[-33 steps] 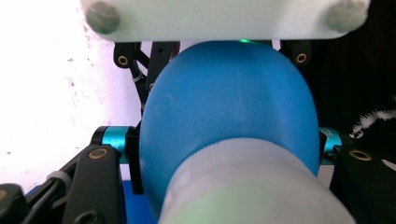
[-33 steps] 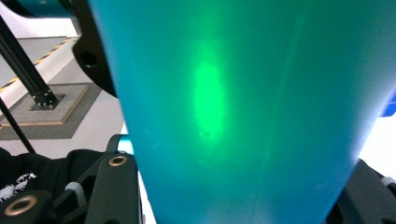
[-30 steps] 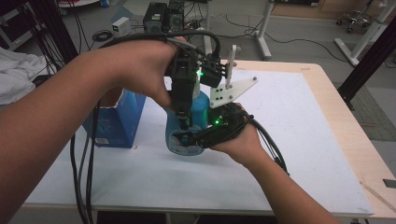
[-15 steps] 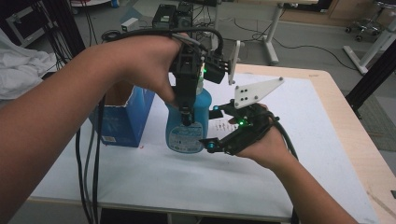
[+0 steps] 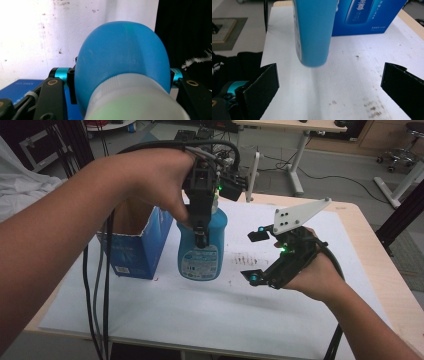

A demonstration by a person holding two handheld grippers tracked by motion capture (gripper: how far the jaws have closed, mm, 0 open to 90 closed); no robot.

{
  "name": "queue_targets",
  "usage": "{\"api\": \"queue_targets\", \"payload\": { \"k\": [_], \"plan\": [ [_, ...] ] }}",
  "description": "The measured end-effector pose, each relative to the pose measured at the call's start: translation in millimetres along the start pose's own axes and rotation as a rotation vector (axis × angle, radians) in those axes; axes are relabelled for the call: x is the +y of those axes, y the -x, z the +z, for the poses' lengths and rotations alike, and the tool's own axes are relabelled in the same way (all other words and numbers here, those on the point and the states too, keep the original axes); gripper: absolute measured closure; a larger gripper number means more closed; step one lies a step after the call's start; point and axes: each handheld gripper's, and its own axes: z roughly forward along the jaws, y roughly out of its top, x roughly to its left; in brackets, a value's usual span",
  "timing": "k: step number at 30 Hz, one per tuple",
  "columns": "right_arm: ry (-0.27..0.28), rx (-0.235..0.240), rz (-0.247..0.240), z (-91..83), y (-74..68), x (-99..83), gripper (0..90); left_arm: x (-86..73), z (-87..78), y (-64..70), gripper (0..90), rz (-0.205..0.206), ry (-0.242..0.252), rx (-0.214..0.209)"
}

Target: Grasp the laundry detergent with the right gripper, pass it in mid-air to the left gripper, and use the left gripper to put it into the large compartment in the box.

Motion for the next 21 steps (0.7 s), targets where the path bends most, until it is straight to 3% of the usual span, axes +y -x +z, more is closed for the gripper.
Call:
{"api": "queue_targets", "payload": {
  "k": [3, 5, 12, 13, 15, 21],
  "plan": [
    [-0.019, -0.004, -0.016, -4.7, 0.9, 1.8, 0.7, -1.9, -4.8, -0.2, 39.6, -0.017, 0.000, 0.002],
    [-0.052, 0.003, -0.022, -12.3, 2.1, 4.6, 0.7, -5.5, -13.3, -1.7, 39.6, -0.049, 0.003, 0.000],
    [-0.170, -0.022, -0.062, -38.9, 8.7, 15.1, 0.7, -24.1, -39.4, -13.3, 39.4, -0.245, 0.025, -0.021],
    [-0.170, -0.022, -0.062, -38.9, 8.7, 15.1, 0.7, -24.1, -39.4, -13.3, 39.4, -0.245, 0.025, -0.021],
    [-0.226, -0.023, -0.071, -49.2, 11.8, 20.9, 0.7, -34.6, -49.8, -18.4, 39.4, -0.364, 0.038, -0.018],
    [-0.340, 0.000, -0.087, -60.8, 17.7, 28.5, 0.7, -62.2, -73.5, -28.8, 39.3, -0.581, 0.061, 0.015]
  ]
}}
